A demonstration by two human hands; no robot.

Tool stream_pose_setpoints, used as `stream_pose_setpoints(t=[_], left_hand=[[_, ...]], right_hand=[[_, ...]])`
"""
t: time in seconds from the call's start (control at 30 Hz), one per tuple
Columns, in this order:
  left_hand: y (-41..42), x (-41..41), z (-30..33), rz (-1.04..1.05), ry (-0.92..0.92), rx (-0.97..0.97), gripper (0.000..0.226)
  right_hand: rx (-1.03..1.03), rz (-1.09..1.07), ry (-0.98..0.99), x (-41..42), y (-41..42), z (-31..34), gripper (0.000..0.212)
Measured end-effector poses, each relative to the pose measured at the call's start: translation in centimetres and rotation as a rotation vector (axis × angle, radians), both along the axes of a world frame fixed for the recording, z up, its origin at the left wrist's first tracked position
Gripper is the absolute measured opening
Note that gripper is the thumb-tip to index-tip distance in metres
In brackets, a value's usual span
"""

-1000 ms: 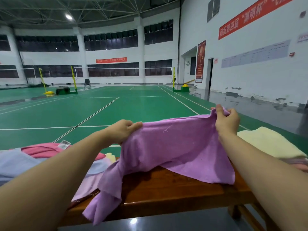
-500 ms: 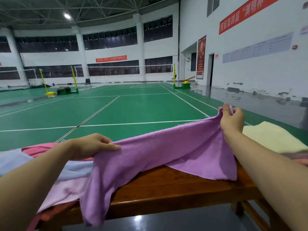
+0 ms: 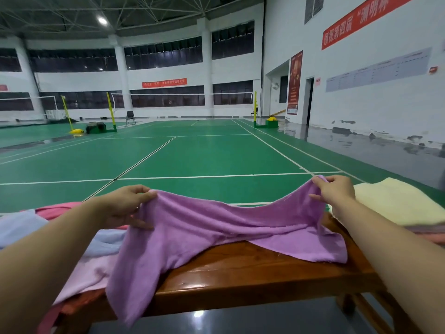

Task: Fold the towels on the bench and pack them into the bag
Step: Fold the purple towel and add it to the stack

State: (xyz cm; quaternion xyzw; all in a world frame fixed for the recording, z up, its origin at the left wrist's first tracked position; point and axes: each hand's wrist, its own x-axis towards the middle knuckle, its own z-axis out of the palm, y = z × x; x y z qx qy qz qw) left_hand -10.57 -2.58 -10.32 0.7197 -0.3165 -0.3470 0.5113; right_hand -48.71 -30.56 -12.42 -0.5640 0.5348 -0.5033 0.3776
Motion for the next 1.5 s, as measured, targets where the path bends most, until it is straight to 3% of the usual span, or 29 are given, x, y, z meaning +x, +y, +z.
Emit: stream_pose_setpoints(t=[0.13, 0.27, 0.43, 0.67, 1.0, 1.2, 1.5], left_hand=[[-0.9, -0.2, 0.2, 0.181, -0.283, -0.039, 0.017], [-2.3, -0.8, 1.6, 0.366, -0.785, -0.146, 0.029], [-2.4, -1.8, 3.8, 0.558, -0.998, -0.27, 0.037], [0.1, -4.5, 7.8, 0.73, -1.039, -0.394, 0.041], [5.2, -9.4, 11.9, 0.892, -1.157, -0.503, 0.047], [6.2, -9.1, 11.6, 0.802, -1.115, -0.462, 0.044], [1.0, -5.1, 8.4, 0.671, -1.077, -0.327, 0.043]], right_hand=[[-0.124, -0.098, -0.018, 0.6, 0.1, 1.0, 0.023], [-0.283, -0.093, -0.019, 1.7, 1.6, 2.0, 0.024], [-0.457, -0.125, -0.08, 1.9, 3.4, 3.0, 0.024], [-0.633, -0.255, -0.191, 0.4, 6.4, 7.1, 0.023], [-0.745, -0.446, -0.195, -3.1, 12.1, 11.2, 0.024], [-0.737, -0.366, -0.264, -4.5, 12.6, 11.0, 0.02], [-0.656, -0.313, -0.208, -2.4, 7.8, 7.3, 0.019]])
